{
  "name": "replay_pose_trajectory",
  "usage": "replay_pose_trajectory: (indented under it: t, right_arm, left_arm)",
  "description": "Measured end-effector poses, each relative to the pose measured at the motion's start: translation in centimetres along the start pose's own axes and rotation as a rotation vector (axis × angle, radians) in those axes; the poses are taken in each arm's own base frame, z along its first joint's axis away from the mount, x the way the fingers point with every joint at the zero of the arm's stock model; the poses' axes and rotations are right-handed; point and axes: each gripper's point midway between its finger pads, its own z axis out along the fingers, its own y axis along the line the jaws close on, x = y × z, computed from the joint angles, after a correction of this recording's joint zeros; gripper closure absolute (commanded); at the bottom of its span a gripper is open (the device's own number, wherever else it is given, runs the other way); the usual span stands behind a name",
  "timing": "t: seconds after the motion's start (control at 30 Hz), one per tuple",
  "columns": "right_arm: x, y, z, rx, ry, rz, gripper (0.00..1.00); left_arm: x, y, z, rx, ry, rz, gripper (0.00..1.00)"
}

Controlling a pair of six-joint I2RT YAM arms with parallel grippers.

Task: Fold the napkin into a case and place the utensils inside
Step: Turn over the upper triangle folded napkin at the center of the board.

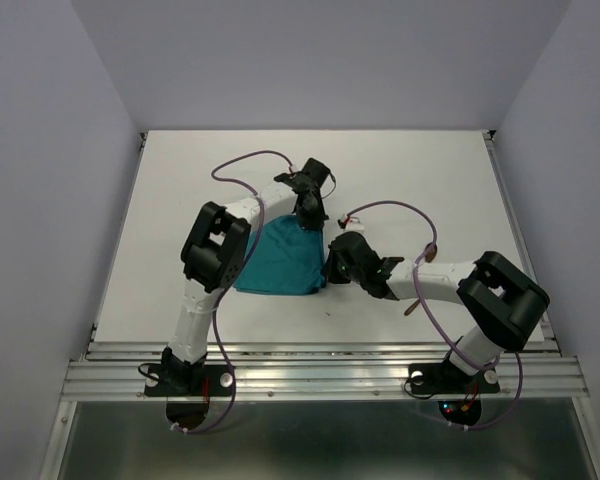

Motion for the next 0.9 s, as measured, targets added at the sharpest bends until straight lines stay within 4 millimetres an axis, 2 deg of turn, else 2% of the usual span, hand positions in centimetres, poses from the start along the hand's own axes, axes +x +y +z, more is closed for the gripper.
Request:
replay_pose_trajectory:
  t: [0.2, 0.27, 0.3, 0.4, 0.5, 0.6, 0.73, 0.9]
  right_arm:
    - [0.1, -0.3, 0.0, 0.015, 0.002, -0.003, 0.99]
    - [0.3, -0.6, 0.0, 0.023, 0.005, -0.006, 0.96]
    - [0.4, -0.7, 0.0, 0.027, 0.007, -0.007, 0.91]
    - [0.7, -1.3, 0.0, 0.045, 0.011, -0.010, 0.83]
    - [2.0, -1.6, -0.3, 0.053, 0.058, -0.019, 0.71]
    - [2.3, -1.6, -0.8, 0.048, 0.069, -0.023, 0.63]
    - [2.6, -1.8, -1.6, 0.057, 0.081, -0.024, 0.59]
    - [2.7, -3.0, -3.4, 0.098, 0.081, -0.021, 0.53]
  left_arm:
    - [0.4, -0.4, 0.8, -0.007, 0.014, 0.011, 1.00]
    - [0.6, -0.5, 1.0, -0.006, 0.016, 0.016, 0.93]
    - [0.7, -0.6, 1.0, -0.005, 0.017, 0.021, 0.87]
    - [0.7, -1.0, 1.0, 0.003, 0.018, 0.034, 0.77]
    - [-0.9, -1.9, 1.4, 0.021, -0.044, 0.044, 0.64]
    - [-2.5, -2.7, 1.2, 0.045, -0.098, 0.053, 0.57]
    - [-4.1, -3.9, 0.6, 0.077, -0.149, 0.072, 0.55]
    - [-4.2, -4.8, 0.4, 0.101, -0.162, 0.097, 0.55]
